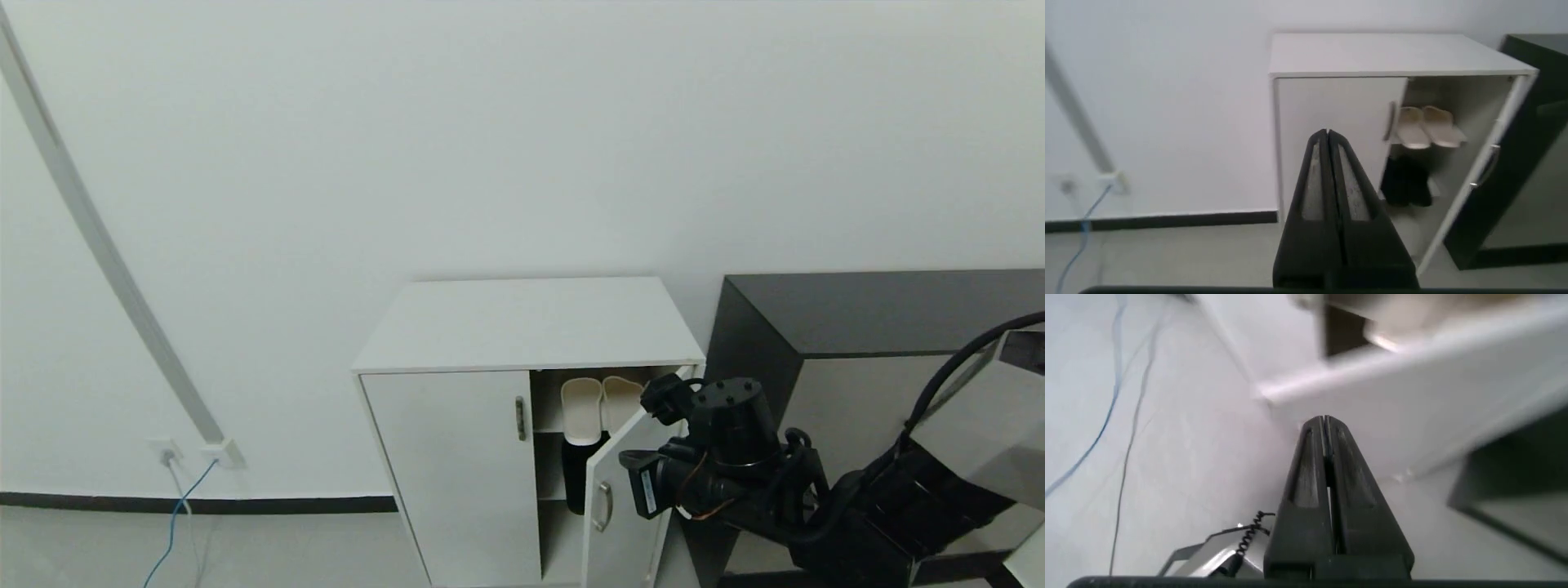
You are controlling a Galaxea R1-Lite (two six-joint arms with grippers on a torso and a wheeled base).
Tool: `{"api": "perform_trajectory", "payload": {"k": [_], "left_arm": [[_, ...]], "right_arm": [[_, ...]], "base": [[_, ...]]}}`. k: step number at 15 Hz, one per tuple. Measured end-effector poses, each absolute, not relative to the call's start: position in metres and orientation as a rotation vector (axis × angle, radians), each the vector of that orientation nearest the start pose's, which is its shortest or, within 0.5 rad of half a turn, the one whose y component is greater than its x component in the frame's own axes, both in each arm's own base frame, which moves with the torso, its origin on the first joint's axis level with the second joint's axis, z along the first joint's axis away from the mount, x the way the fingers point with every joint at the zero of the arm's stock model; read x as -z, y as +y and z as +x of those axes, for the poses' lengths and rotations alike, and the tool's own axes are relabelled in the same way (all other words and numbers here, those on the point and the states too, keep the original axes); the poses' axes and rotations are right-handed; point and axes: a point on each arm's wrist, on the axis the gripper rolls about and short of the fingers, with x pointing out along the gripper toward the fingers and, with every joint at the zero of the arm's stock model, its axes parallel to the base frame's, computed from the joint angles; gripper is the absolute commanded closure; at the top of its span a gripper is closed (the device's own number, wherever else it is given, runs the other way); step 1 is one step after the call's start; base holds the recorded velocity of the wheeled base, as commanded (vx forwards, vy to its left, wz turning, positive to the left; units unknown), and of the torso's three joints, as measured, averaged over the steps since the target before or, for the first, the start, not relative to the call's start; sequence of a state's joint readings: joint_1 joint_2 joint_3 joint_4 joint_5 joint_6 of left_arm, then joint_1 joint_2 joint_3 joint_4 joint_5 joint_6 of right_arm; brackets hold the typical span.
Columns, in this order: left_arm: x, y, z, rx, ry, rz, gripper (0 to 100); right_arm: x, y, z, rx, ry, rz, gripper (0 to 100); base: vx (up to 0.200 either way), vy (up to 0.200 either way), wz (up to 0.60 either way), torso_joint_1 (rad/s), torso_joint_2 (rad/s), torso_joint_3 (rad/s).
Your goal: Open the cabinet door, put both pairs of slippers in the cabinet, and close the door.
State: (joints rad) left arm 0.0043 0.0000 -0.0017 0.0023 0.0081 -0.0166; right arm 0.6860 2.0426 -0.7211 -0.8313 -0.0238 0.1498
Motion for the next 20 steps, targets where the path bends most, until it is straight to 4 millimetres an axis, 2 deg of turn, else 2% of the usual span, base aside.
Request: {"api": "perform_trajectory", "payload": {"k": [7, 11, 14, 16, 18, 20], "left_arm": [[-0.076, 0.000, -0.023, -0.010, 0.001, -0.012, 100], [-0.076, 0.000, -0.023, -0.011, 0.001, -0.012, 100], [-0.076, 0.000, -0.023, -0.009, 0.001, -0.011, 100], [-0.076, 0.000, -0.023, -0.008, 0.001, -0.011, 100], [-0.076, 0.000, -0.023, -0.009, 0.001, -0.012, 100], [-0.076, 0.000, -0.023, -0.010, 0.001, -0.011, 100]], "right_arm": [[-0.065, 0.205, 0.262, -0.558, 0.519, -0.050, 100], [-0.065, 0.191, 0.245, -0.553, 0.551, -0.063, 100], [-0.058, 0.176, 0.225, -0.558, 0.587, -0.091, 100], [-0.056, 0.170, 0.216, -0.563, 0.590, -0.095, 100], [-0.052, 0.170, 0.215, -0.566, 0.601, -0.099, 100], [-0.046, 0.174, 0.221, -0.563, 0.606, -0.095, 100]], "base": [[0.000, 0.000, 0.00, 0.000, 0.00, 0.000], [0.000, 0.000, 0.00, 0.000, 0.00, 0.000], [0.200, 0.000, 0.00, 0.004, 0.00, 0.001], [0.000, 0.000, 0.00, 0.000, 0.00, 0.000], [0.000, 0.000, 0.00, 0.000, 0.00, 0.000], [0.000, 0.000, 0.00, 0.000, 0.00, 0.000]]}}
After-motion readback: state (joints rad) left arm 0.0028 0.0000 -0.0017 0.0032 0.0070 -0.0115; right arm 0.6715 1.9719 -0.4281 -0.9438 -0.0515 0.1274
